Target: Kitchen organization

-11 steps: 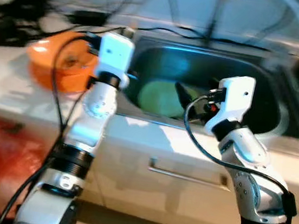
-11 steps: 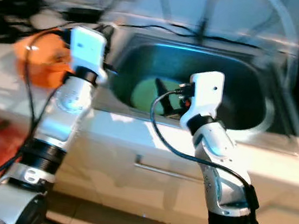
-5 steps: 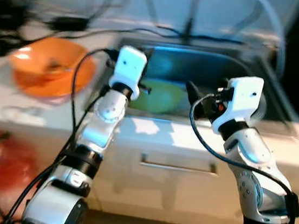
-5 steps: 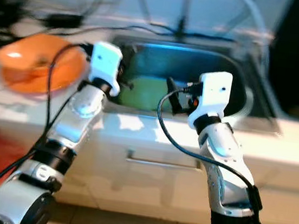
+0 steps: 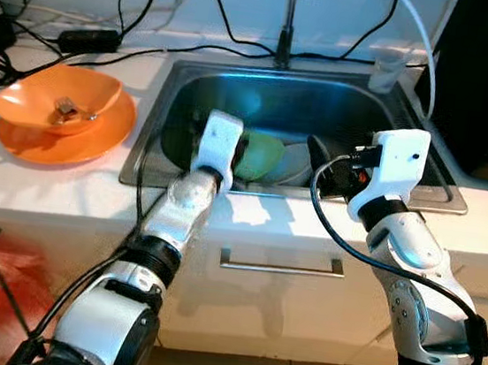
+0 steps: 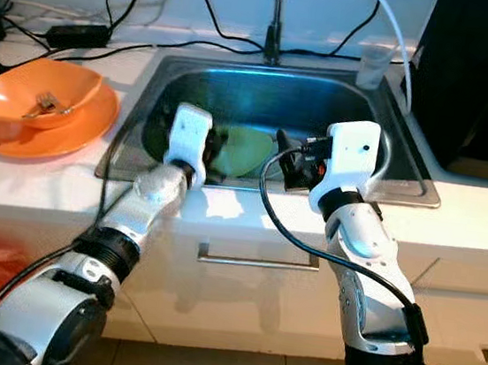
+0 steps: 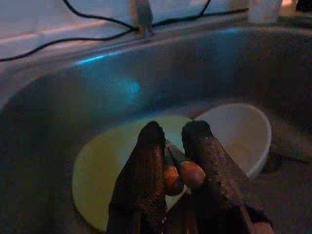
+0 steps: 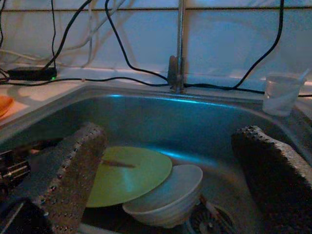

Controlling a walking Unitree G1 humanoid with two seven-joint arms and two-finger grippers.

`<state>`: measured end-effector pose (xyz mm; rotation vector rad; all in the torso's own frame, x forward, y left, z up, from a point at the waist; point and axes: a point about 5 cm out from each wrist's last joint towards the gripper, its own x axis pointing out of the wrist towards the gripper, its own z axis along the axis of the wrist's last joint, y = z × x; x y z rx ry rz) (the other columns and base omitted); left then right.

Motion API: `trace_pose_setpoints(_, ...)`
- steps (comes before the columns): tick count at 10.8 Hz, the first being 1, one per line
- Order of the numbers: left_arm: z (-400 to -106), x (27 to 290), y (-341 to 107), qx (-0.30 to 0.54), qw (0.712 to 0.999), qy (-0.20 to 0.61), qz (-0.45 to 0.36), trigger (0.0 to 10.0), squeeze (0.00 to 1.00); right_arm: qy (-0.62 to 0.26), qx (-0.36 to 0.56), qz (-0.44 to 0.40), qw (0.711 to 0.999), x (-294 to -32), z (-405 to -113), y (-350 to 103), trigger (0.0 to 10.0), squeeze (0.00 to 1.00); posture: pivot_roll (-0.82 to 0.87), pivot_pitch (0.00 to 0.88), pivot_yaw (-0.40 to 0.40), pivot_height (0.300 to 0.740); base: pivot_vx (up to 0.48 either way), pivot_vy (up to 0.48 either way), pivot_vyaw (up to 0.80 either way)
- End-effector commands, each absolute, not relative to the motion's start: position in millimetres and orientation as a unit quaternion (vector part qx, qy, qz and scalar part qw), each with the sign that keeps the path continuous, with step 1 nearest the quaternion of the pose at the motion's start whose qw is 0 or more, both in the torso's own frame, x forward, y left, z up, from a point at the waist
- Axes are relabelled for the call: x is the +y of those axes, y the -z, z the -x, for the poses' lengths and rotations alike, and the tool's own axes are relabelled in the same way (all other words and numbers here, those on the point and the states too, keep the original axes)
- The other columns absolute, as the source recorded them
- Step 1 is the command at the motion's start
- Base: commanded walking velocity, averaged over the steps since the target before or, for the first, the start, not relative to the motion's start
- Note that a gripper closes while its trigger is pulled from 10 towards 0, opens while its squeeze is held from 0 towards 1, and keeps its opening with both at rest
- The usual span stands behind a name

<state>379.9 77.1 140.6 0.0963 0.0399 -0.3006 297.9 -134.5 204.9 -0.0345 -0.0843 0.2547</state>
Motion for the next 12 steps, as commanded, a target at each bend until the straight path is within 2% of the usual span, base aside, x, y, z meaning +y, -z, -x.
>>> trace_pose_setpoints(1, -381.9, 74.0, -138.0, 0.036, 0.986, 0.153, -0.048, 10.0, 0.00, -0.122, -0.034, 0.017, 0.992, -134.7, -296.3, -202.3, 10.0, 0.00, -0.11, 0.000, 0.098, 0.740, 0.000, 0.000, 0.00)
trace_pose_setpoints(4, -380.3, 67.4, -124.6, 0.079, 0.982, 0.159, -0.057, 10.0, 0.00, -0.120, -0.030, 0.016, 0.992, -133.5, -294.6, -200.9, 10.0, 0.00, -0.12, 0.000, 0.107, 0.740, 0.000, 0.000, 0.00)
trace_pose_setpoints(5, -379.7, 68.3, -121.2, 0.089, 0.982, 0.155, -0.056, 10.0, 0.11, -0.120, -0.028, 0.015, 0.992, -133.2, -293.9, -200.2, 10.0, 0.00, -0.12, 0.000, 0.110, 0.740, 0.000, 0.000, 0.00)
trace_pose_setpoints(6, -380.1, 68.9, -121.3, 0.089, 0.983, 0.153, -0.057, 10.0, 1.00, -0.119, -0.027, 0.015, 0.992, -133.9, -293.5, -199.4, 10.0, 0.00, -0.12, 0.000, 0.110, 0.740, 0.000, 0.000, 0.00)
trace_pose_setpoints(12, -383.7, 76.9, -124.5, 0.084, 0.985, 0.137, -0.054, 10.0, 1.00, -0.123, -0.023, 0.014, 0.992, -133.4, -294.0, -198.2, 10.0, 0.00, -0.12, 0.000, 0.107, 0.740, 0.000, 0.000, 0.00)
